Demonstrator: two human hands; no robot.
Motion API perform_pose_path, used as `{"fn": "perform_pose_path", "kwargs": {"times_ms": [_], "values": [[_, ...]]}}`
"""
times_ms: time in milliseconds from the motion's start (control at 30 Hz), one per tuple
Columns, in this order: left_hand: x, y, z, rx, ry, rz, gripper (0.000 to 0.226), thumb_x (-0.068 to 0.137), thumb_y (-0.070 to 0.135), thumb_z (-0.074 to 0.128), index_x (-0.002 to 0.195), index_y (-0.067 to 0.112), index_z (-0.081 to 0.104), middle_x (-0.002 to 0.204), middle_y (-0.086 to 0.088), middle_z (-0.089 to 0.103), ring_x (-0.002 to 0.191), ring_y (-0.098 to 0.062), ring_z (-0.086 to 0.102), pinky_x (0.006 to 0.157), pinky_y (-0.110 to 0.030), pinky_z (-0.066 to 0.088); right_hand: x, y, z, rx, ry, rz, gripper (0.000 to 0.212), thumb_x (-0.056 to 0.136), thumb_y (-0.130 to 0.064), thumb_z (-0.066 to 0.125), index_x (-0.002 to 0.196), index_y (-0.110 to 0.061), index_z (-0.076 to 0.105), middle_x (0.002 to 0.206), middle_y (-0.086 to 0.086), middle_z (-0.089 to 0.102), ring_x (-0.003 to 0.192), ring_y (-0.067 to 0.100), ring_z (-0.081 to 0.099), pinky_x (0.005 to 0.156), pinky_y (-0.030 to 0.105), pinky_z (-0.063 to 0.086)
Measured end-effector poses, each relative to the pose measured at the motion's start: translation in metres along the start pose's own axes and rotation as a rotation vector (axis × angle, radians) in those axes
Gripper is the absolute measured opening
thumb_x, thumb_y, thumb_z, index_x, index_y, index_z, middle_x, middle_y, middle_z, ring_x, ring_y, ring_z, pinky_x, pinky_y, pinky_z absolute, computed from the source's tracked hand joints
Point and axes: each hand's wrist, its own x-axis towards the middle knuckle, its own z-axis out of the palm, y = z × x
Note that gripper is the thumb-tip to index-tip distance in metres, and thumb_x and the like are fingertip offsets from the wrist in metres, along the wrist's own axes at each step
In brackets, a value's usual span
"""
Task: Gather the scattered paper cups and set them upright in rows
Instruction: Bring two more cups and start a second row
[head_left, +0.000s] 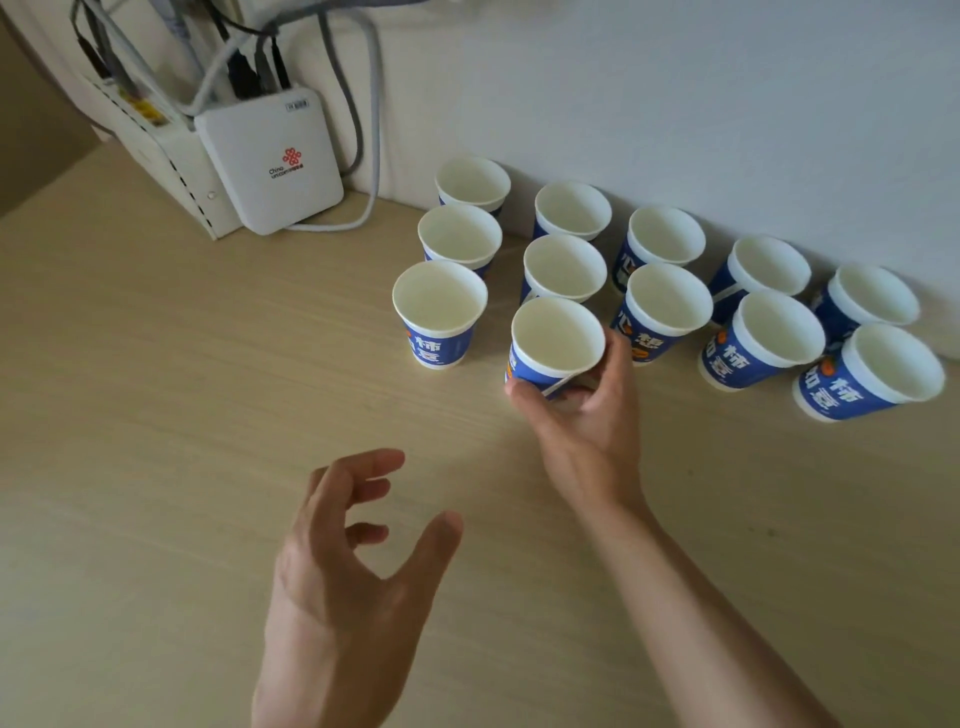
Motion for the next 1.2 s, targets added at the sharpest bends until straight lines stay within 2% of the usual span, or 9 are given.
{"fn": "perform_pose_path", "kwargs": {"times_ms": [100, 300, 433, 567, 633, 733, 833, 933, 1200], "values": [[-0.006, 0.0, 0.0, -0.002, -0.022, 0.002, 0.054, 0.05, 0.062, 0.07, 0.1, 0.044, 0.064, 0.103, 0.023, 0.067, 0.097, 0.0, 0.064, 0.076, -0.022, 0.053, 0.002, 0.001, 0.002, -0.034, 0.016, -0.015, 0.066, 0.071, -0.011, 0.088, 0.126, -0.018, 0.053, 0.115, -0.003, 0.066, 0.095, 0.02, 0.067, 0.088, 0.041, 0.058], [-0.011, 0.004, 0.0, -0.009, -0.029, 0.016, 0.054, 0.05, 0.062, 0.066, 0.1, 0.041, 0.066, 0.104, 0.021, 0.067, 0.101, -0.001, 0.064, 0.079, -0.027, 0.054, 0.004, 0.004, 0.004, 0.005, 0.023, 0.0, 0.067, 0.069, -0.007, 0.087, 0.124, -0.02, 0.051, 0.114, -0.006, 0.064, 0.094, 0.022, 0.067, 0.089, 0.046, 0.058], [-0.017, 0.006, -0.001, -0.015, -0.025, 0.001, 0.054, 0.05, 0.062, 0.066, 0.099, 0.04, 0.067, 0.103, 0.021, 0.067, 0.099, -0.002, 0.065, 0.079, -0.025, 0.053, -0.008, 0.006, -0.003, -0.039, 0.019, 0.0, 0.082, 0.068, -0.006, 0.088, 0.137, -0.021, 0.046, 0.128, -0.014, 0.058, 0.117, 0.006, 0.059, 0.102, 0.032, 0.05], [-0.032, 0.016, -0.002, -0.012, -0.037, -0.048, 0.051, 0.05, 0.062, 0.069, 0.098, 0.046, 0.065, 0.102, 0.027, 0.065, 0.094, 0.0, 0.064, 0.073, -0.021, 0.052, -0.048, 0.008, -0.03, -0.092, 0.02, 0.061, 0.083, 0.074, -0.01, 0.086, 0.142, -0.024, 0.042, 0.133, -0.012, 0.053, 0.127, 0.002, 0.051, 0.102, 0.025, 0.045], [-0.046, 0.03, -0.005, 0.008, -0.093, -0.063, 0.044, 0.061, 0.054, 0.077, 0.103, 0.046, 0.064, 0.104, 0.028, 0.065, 0.096, 0.003, 0.063, 0.074, -0.02, 0.049, -0.075, -0.002, -0.05, -0.067, 0.028, 0.128, 0.078, 0.076, -0.007, 0.084, 0.138, -0.029, 0.042, 0.133, -0.011, 0.054, 0.126, 0.001, 0.052, 0.101, 0.029, 0.048], [-0.07, 0.05, -0.011, 0.056, -0.205, -0.056, 0.038, 0.081, 0.032, 0.081, 0.114, 0.032, 0.063, 0.113, 0.019, 0.067, 0.108, -0.001, 0.062, 0.084, -0.025, 0.052, -0.121, -0.026, -0.079, -0.042, 0.037, 0.252, 0.073, 0.081, -0.005, 0.081, 0.135, -0.032, 0.041, 0.129, -0.01, 0.055, 0.123, 0.004, 0.056, 0.099, 0.032, 0.052], [-0.094, 0.074, -0.016, 0.115, -0.286, -0.053, 0.043, 0.085, 0.033, 0.075, 0.124, 0.023, 0.061, 0.121, 0.013, 0.065, 0.113, -0.005, 0.06, 0.089, -0.029, 0.053, -0.159, -0.054, -0.112, -0.008, 0.099, 0.314, 0.072, 0.083, -0.009, 0.08, 0.137, -0.033, 0.039, 0.128, -0.012, 0.057, 0.121, 0.0, 0.057, 0.091, 0.022, 0.052], [-0.123, 0.103, -0.018, 0.104, -0.318, -0.04, 0.043, 0.086, 0.031, 0.075, 0.125, 0.019, 0.06, 0.122, 0.009, 0.065, 0.114, -0.009, 0.06, 0.091, -0.031, 0.054, -0.181, -0.086, -0.149, 0.013, 0.164, 0.33, 0.072, 0.084, -0.011, 0.08, 0.14, -0.031, 0.039, 0.128, -0.01, 0.059, 0.117, -0.002, 0.06, 0.085, 0.015, 0.053], [-0.215, 0.186, -0.001, 0.044, -0.387, 0.076, 0.034, 0.087, 0.029, 0.074, 0.117, 0.021, 0.062, 0.115, 0.012, 0.065, 0.109, -0.007, 0.06, 0.085, -0.026, 0.051, -0.222, -0.151, -0.25, 0.121, 0.317, 0.321, 0.069, 0.084, -0.01, 0.081, 0.14, -0.021, 0.042, 0.124, 0.0, 0.063, 0.111, 0.005, 0.066, 0.079, 0.01, 0.052]]}}
